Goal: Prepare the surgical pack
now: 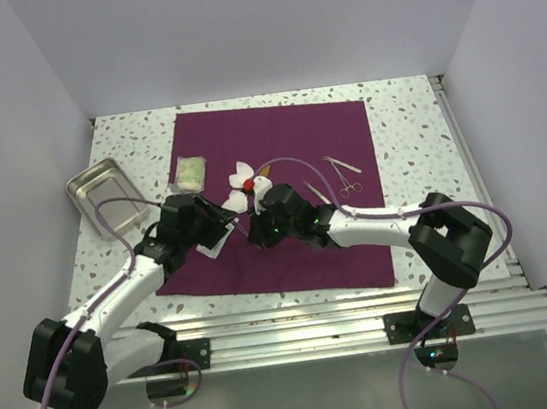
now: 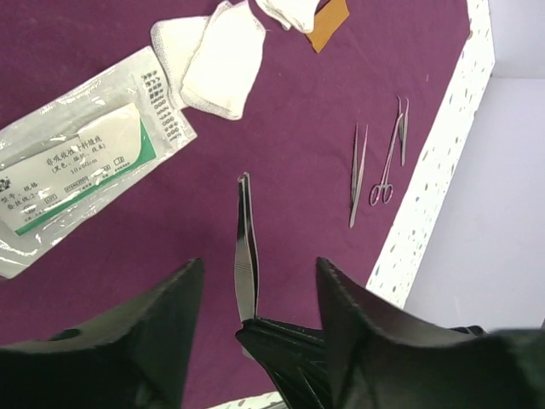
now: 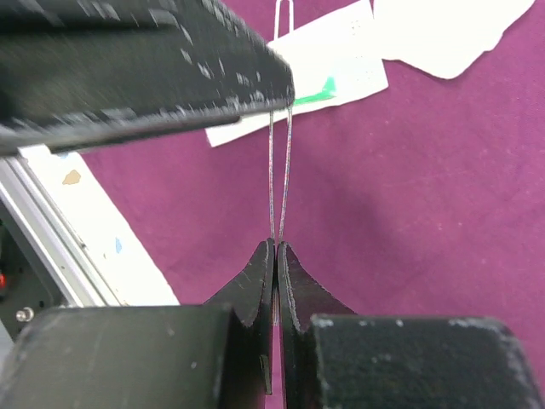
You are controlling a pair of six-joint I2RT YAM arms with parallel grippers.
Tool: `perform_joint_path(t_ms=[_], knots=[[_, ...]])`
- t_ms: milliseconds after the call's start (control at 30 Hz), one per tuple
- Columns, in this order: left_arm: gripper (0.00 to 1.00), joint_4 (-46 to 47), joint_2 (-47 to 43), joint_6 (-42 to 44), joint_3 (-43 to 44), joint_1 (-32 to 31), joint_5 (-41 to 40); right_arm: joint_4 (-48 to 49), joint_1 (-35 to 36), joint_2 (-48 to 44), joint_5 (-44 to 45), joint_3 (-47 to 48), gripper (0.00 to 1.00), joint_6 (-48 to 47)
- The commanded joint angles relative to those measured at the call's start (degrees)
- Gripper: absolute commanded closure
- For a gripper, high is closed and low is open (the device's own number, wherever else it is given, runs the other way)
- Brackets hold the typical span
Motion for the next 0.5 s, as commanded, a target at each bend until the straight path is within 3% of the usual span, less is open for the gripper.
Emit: perform_joint_path(t_ms=[0,267,467], knots=[[0.44,4.8,0.3,-1.3,-1.3,-0.9,-1.4,4.0,0.3,-0.9,-1.5,1.5,1.0,2.1],[0.44,5.8,1.2,-1.5,-2.1,-1.2,-2.6,5.4,0.3,-1.5,-2.8,1.0,1.0,3.3],[0.69,7.0,1.3,-1.4,-2.5,-1.7,-3.1,6.7,0.3,-1.4,-3.7,0.4,1.0,4.2]])
